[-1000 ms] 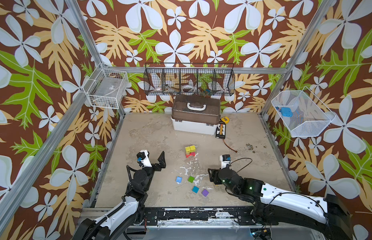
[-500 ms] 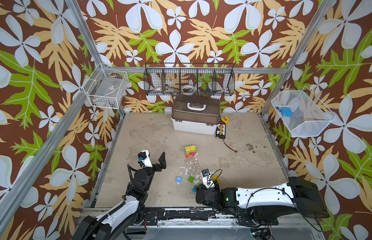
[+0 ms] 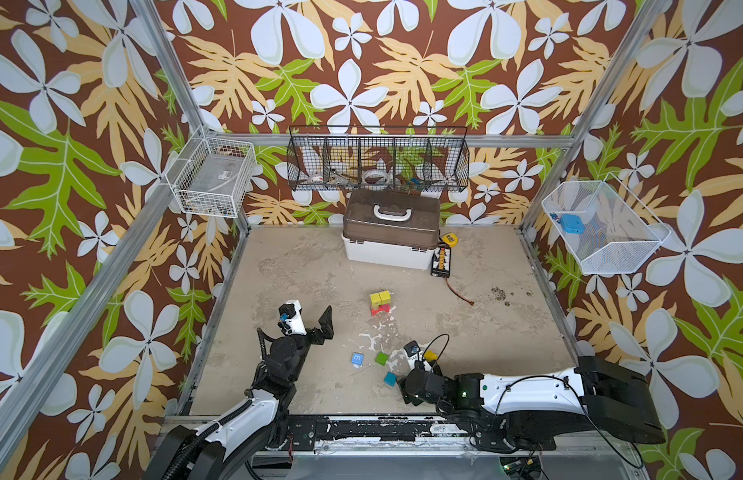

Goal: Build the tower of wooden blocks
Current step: 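Lower the right gripper over the purple block nearest the robot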

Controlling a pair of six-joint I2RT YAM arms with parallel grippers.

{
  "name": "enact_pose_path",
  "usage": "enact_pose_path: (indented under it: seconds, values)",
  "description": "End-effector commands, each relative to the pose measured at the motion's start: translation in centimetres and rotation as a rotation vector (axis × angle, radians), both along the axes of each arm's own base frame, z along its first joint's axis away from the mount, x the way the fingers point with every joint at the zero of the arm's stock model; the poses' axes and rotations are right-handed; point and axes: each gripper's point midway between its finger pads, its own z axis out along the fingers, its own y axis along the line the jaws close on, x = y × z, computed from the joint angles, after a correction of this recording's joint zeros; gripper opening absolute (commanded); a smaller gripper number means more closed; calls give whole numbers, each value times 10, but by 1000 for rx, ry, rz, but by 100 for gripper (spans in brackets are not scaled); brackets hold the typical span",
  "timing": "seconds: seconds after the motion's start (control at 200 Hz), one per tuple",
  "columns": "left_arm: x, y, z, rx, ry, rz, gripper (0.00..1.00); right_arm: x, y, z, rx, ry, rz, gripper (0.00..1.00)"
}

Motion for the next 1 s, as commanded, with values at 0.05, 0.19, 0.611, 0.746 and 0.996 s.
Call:
enact_pose_path:
  seconds: [0.05,0.19,0.611,0.746,0.996]
  values:
    - [2,-2,7,-4,-21,-8,100,-11,13,7,97,38,77,81]
    - [2,-3,7,-2,-23,-12,100,-14,6,-1,82,62,53,78]
    - [3,-2,7,-2,-19,-6,100,-16,-1,-32,-102,93,3,60]
    - [4,-5,6,0,-14,-20,100,-18,-1,-34,-143,74,0,56]
    - [5,-3,6,1,-10,-10,100,-20,-12,-29,-171,79,-33,58]
